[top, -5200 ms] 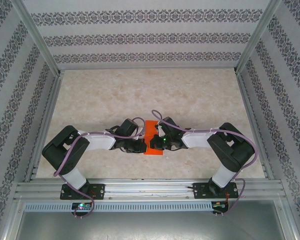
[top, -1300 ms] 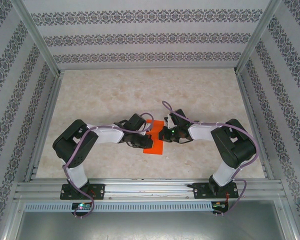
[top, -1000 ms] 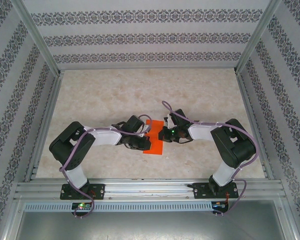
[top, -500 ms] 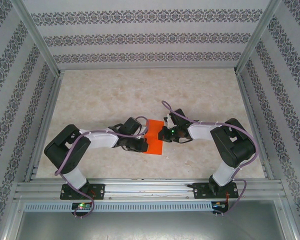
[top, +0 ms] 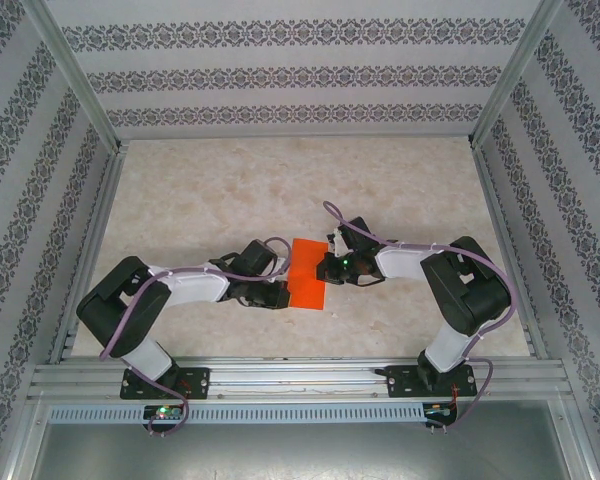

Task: Fold a paper plane with a square sheet of paper (fold left side to right side)
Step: Fold the triangle a second time at the center of the table, then turn over the paper at the center of the table.

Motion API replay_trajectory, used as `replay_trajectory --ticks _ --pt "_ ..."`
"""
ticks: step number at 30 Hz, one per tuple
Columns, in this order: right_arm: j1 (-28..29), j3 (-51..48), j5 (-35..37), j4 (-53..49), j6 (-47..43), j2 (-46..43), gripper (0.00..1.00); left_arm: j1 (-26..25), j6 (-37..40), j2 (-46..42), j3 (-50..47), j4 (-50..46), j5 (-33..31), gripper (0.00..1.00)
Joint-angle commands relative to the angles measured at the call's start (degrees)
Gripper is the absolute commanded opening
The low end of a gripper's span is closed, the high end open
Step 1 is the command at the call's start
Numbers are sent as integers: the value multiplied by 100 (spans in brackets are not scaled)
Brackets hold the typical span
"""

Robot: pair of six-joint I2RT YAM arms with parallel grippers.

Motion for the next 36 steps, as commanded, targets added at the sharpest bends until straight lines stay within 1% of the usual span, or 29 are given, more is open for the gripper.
replay_trajectory --ticks 1,3,6,7,9,11,14,16,18,19,21,25,30,32,36 --pt "-62 -113 592 -747 -168 257 0 -81 -50 -18 -312 -880 -359 0" --pt "-54 -87 579 -766 -168 229 0 -81 -73 -72 -348 -876 -388 0" --pt "-43 -38 363 -721 -102 125 0 -81 -77 -240 -385 -865 -510 0" --pt "-34 -18 249 -679 -63 47 0 -81 -85 -338 -407 -819 -551 1" --pt "-34 34 45 -567 36 -167 0 -81 -107 -537 -437 -693 -626 5" --pt "-36 117 -73 -518 78 -460 9 -81 -130 -791 -451 -532 -706 12" --pt "-127 220 -68 -549 -43 -925 28 -57 -122 -1143 -431 -340 -926 27" --pt "-290 190 34 -534 -175 -1199 40 0 -146 -1309 -432 -144 -1039 36" --pt "-513 90 148 -518 -302 -1450 49 123 -202 -1352 -438 171 -984 43" --pt "-607 30 169 -486 -338 -1562 51 182 -232 -1336 -438 317 -921 46" --pt "-779 -173 258 -325 -355 -1842 58 301 -264 -1195 -417 668 -681 50" --pt "-959 -680 376 147 -268 -2378 72 449 -158 -708 -133 910 -282 52" --pt "-1213 -1381 283 865 109 -2887 88 559 -28 -131 227 1083 -151 54" --pt "-1317 -1576 170 1111 270 -2989 90 586 18 55 342 1232 -37 52" --pt "-1445 -1805 21 1303 429 -3139 90 582 121 536 682 1231 282 41"
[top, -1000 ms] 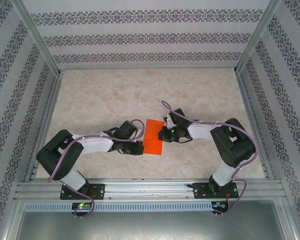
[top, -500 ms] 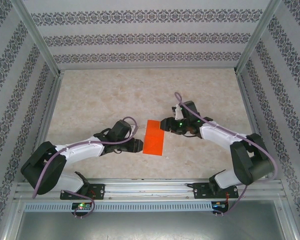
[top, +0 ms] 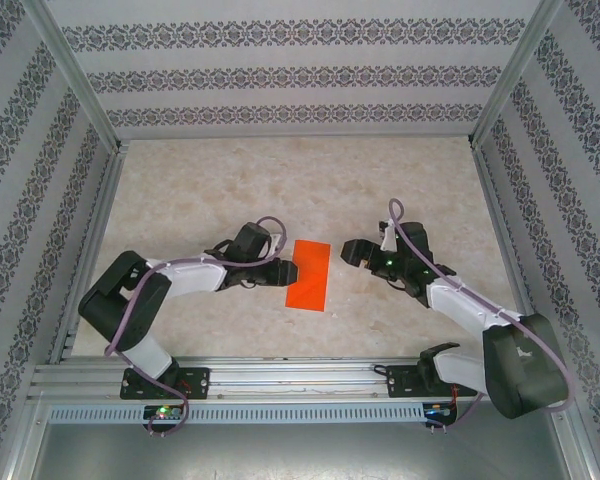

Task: Fold a paper plane with a square sheet of paper (fold left side to right side)
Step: Turn over the paper at the center of the table.

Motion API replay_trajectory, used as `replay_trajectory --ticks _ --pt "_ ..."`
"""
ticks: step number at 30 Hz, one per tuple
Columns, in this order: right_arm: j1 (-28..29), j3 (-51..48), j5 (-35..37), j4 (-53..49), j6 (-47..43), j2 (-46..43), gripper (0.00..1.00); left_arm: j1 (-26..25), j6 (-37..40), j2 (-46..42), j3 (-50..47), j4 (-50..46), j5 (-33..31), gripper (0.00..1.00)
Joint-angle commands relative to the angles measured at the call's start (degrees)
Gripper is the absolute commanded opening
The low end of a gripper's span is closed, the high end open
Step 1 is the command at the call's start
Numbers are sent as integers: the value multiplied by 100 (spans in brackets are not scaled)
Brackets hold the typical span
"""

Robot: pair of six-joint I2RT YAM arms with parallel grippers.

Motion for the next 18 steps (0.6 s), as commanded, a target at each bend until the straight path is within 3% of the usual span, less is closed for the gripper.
replay_trajectory --ticks 1,7,14,18 --pt "-79 -150 -189 470 209 -183 90 51 250 348 347 166 332 39" --pt "-167 -240 -358 462 159 -253 83 52 318 562 436 182 401 27" --pt "-190 -125 -967 755 163 224 57 54 230 202 129 461 243 7" --pt "27 37 -1287 1198 287 693 48 53 -31 -187 -293 995 106 2"
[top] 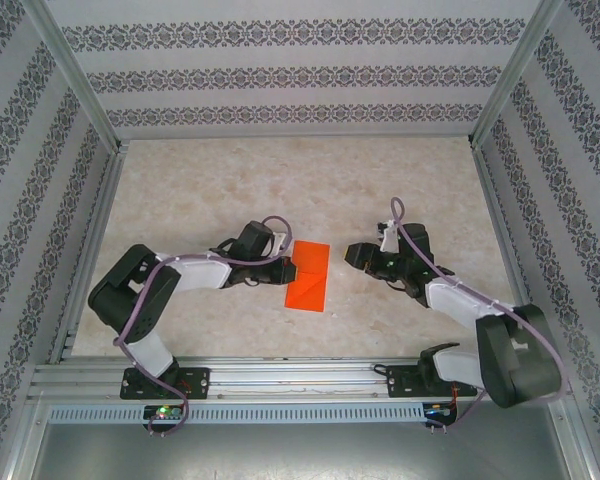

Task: Fold a paper plane with a square sheet of paper (fold left side to right side)
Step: Turn over the paper at the center of the table.

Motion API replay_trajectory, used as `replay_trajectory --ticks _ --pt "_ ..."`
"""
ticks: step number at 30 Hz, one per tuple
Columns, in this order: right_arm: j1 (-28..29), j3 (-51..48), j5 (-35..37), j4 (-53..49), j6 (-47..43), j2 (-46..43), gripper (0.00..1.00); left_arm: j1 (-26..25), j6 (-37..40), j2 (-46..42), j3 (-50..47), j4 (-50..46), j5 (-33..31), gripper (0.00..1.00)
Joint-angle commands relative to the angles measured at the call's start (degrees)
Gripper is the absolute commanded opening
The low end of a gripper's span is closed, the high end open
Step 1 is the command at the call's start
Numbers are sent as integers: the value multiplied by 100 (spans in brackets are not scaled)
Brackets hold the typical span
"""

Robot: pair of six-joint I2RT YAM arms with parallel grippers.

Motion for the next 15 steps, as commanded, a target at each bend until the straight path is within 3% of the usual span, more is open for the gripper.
replay_trajectory --ticks 1,7,15 --pt "246 221 -435 584 92 350 47 47 -242 -431 -328 720 -197 1" --pt "845 400 -234 1447 468 1118 50 49 -404 -1005 -771 1117 -674 0" --pt "1308 671 -145 2134 756 1922 54 47 -322 -1199 -785 895 -776 0"
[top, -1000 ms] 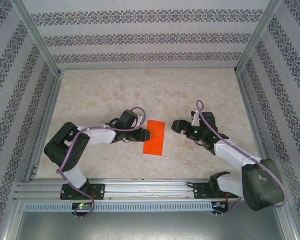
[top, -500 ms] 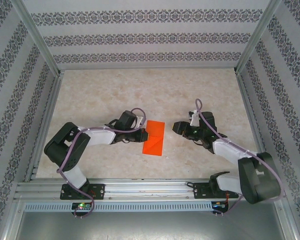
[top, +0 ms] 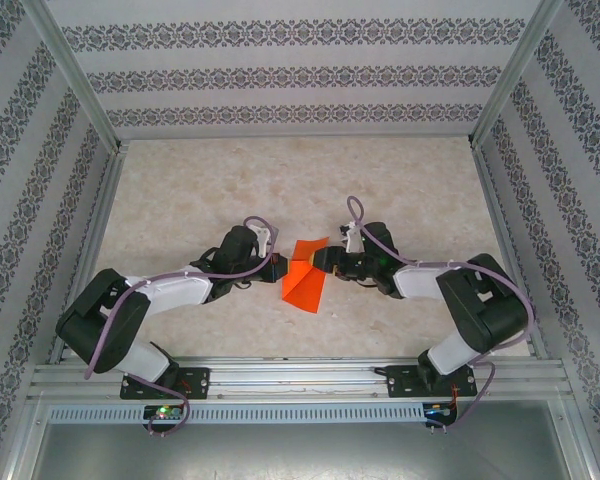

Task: Fold a paper plane with a square sheet of paper (fold left side to right side)
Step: Turn over the paper at the center of the table.

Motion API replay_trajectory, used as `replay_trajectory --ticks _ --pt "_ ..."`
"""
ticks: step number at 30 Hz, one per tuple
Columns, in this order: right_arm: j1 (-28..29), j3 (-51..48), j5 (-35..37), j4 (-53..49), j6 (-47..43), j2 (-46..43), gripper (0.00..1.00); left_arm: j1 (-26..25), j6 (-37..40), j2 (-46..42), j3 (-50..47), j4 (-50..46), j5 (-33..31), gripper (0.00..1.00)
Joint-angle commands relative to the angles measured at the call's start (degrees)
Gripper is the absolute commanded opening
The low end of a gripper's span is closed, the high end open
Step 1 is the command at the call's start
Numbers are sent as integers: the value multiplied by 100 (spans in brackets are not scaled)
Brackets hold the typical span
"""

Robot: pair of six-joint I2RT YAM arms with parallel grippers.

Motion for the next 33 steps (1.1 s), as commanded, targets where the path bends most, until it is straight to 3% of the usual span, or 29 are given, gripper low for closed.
replay_trajectory --ticks 1,9,12,17,21,28,33 --pt "136 211 36 575 170 190 53 47 -27 -62 -43 203 -127 0" --pt "248 268 198 555 225 407 34 47 -64 61 -4 245 -105 0" --pt "257 229 227 546 238 425 22 49 -40 39 -18 208 -146 4" --pt "226 228 235 395 159 240 1 64 -30 -187 -65 94 -308 21" --pt "105 238 193 311 90 -79 0 124 -52 -574 -124 -55 -388 30" --pt "-370 220 -72 294 -140 -1015 0 333 -87 -1877 -250 -470 -471 66" --pt "-887 199 -480 719 -108 -1620 0 839 -481 -2821 -488 -64 322 90"
